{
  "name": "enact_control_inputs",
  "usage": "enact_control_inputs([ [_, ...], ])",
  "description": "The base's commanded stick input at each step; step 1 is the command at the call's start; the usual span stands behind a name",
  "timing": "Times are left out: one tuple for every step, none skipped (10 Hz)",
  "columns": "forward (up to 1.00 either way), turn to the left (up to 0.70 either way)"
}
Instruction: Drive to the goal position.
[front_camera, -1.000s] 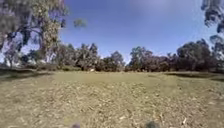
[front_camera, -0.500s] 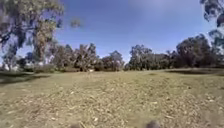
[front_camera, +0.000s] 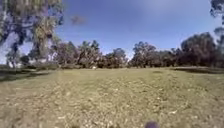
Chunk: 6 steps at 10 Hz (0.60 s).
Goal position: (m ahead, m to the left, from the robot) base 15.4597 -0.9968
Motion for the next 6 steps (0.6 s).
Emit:
enact_control_inputs([
  [1.00,0.00],
  [1.00,0.00],
  [1.00,0.00],
  [1.00,0.00],
  [1.00,0.00],
  [1.00,0.00],
])
